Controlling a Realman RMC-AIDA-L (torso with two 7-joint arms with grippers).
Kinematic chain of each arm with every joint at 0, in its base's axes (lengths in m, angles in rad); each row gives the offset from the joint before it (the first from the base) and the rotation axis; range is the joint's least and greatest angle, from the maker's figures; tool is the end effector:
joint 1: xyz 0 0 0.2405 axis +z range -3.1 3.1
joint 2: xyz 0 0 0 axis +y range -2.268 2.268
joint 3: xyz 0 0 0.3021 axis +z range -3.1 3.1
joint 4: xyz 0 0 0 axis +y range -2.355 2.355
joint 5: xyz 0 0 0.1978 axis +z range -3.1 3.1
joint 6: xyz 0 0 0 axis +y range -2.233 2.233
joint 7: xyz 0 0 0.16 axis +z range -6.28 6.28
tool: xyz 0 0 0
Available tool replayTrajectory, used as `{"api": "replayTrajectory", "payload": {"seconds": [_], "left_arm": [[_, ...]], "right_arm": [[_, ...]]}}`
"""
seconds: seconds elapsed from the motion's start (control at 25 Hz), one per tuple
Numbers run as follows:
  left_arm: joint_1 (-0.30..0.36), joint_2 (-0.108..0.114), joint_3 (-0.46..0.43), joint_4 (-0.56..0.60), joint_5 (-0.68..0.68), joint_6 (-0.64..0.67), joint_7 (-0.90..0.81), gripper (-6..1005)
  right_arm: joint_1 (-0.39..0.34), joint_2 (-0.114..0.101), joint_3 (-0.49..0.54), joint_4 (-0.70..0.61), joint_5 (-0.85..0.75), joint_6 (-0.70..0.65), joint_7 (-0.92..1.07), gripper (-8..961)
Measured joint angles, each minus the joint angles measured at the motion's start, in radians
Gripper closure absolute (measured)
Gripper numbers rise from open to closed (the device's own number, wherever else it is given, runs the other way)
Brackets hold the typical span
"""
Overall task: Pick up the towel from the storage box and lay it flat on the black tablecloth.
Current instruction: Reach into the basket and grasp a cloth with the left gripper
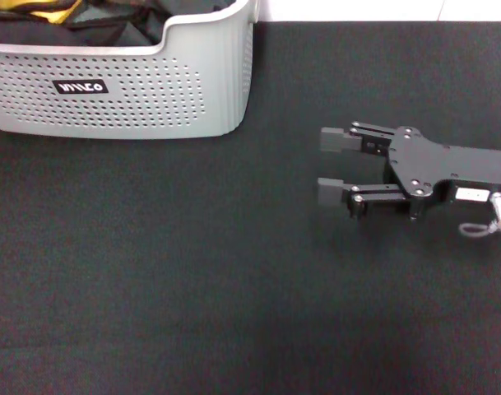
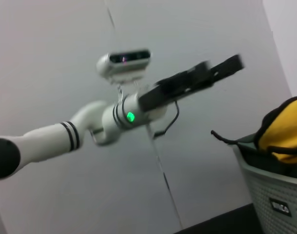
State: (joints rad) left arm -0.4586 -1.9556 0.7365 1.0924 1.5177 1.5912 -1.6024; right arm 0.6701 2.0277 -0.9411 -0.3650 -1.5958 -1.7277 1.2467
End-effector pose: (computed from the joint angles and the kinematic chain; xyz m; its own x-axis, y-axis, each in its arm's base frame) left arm -0.2223 0.3740 0.1181 0.7187 -0.0329 0.6945 0.3507 -0.8454 -0.4029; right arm 0.2078 0.3432 -0.0486 0.6590 -0.2565 -0.7071 -0.2481 -0.9616 0.1175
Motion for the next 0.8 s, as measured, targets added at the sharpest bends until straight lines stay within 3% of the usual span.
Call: {"api": "replayTrajectory", "payload": {"seconds": [0.16,0.28,0.44,0.8], "left_arm": [[-0.002,-0.031,0.000,0.241,0.261,-0.243,-0.128,258],[-0.019,-0.045,0.000,0.307,0.455,-0.335,-0.210,293],[-0.045,-0.052,0.001,0.295,0.593,-0.357,-0.256,310],[-0.058,-0.055,0.008,0.211,0.615,-0.362,-0.257,348]], "right_arm": [[-0.041,0.000,-0.003,0.014,0.030,0.000,-0.015,87],[-0.062,0.000,0.000,0.037,0.054,0.000,-0.037,88],[-0.078,0.000,0.005,0.042,0.066,0.007,-0.047,88],[-0.057,0.000,-0.003,0.042,0.069,0.030,-0.048,89]]}}
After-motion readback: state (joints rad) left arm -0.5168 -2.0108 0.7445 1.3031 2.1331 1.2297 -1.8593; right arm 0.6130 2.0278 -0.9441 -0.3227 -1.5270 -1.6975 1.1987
